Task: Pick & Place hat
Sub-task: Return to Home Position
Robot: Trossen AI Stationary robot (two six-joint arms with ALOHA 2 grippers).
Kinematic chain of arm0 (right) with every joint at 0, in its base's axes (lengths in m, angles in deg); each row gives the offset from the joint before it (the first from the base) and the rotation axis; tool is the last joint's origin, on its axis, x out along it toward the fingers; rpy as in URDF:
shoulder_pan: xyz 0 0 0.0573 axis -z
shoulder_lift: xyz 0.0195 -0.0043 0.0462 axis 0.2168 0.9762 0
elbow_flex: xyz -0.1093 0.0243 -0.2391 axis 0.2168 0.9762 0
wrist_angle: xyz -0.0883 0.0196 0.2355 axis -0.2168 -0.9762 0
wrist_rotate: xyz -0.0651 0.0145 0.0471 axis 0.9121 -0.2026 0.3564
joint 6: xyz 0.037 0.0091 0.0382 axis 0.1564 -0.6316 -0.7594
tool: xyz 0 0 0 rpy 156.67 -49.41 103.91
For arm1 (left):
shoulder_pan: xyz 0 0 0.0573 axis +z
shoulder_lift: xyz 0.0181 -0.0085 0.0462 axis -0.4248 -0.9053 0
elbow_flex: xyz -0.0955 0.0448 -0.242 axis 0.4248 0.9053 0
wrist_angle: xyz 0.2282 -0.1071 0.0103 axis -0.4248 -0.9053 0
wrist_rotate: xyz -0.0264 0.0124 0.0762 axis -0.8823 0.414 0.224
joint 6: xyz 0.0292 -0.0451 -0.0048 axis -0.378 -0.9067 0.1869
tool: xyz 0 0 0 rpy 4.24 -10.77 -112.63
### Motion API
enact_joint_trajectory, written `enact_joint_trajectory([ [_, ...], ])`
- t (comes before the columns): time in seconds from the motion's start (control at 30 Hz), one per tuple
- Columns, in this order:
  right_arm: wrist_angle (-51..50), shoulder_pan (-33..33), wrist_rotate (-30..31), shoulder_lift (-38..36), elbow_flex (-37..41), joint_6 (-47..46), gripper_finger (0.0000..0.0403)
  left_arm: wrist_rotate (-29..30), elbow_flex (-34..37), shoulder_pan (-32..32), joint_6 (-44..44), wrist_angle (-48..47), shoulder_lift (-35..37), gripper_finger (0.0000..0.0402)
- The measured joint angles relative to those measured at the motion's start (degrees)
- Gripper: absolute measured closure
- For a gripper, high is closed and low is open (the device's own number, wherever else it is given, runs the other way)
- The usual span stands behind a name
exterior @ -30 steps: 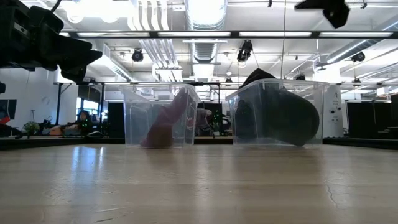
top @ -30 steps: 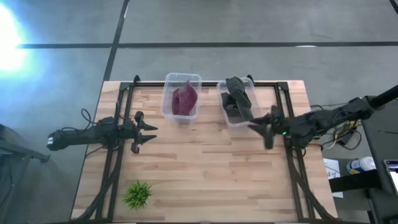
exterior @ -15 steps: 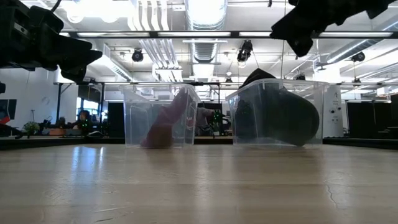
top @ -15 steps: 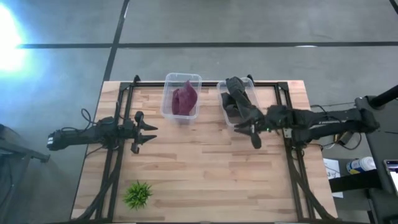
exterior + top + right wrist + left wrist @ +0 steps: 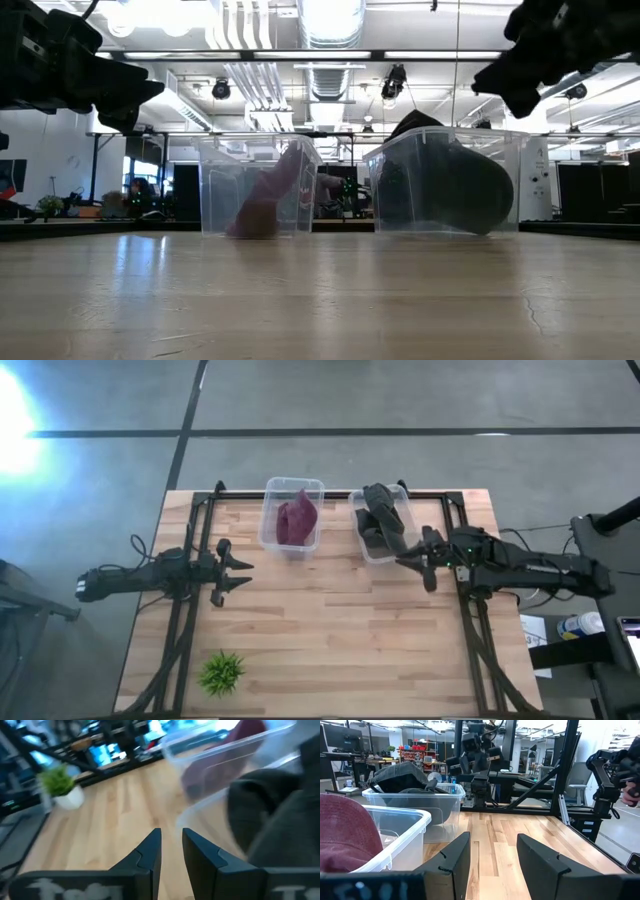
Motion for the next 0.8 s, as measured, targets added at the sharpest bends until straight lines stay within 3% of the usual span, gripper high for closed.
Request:
enact_joint_trajectory([
  [0.13, 1.4, 0.0, 5.9, -2.1, 1.2, 0.1, 0.0328, 0.0, 0.0, 0.0, 0.0, 0.0, 0.0, 0.0246],
  [0.4, 6.8, 0.0, 10.0, -2.6, 0.2, -2.4, 0.0324, 0.0, 0.0, 0.0, 0.0, 0.0, 0.0, 0.0246],
  [0.6, 6.0, 0.0, 9.0, -3.3, -0.7, -3.2, 0.0319, 0.0, 0.0, 0.0, 0.0, 0.0, 0.0, 0.0246],
  [0.8, 13.1, -0.1, 9.0, -2.8, -1.0, 0.2, 0.0325, 0.0, 0.0, 0.0, 0.0, 0.0, 0.0, 0.0246],
])
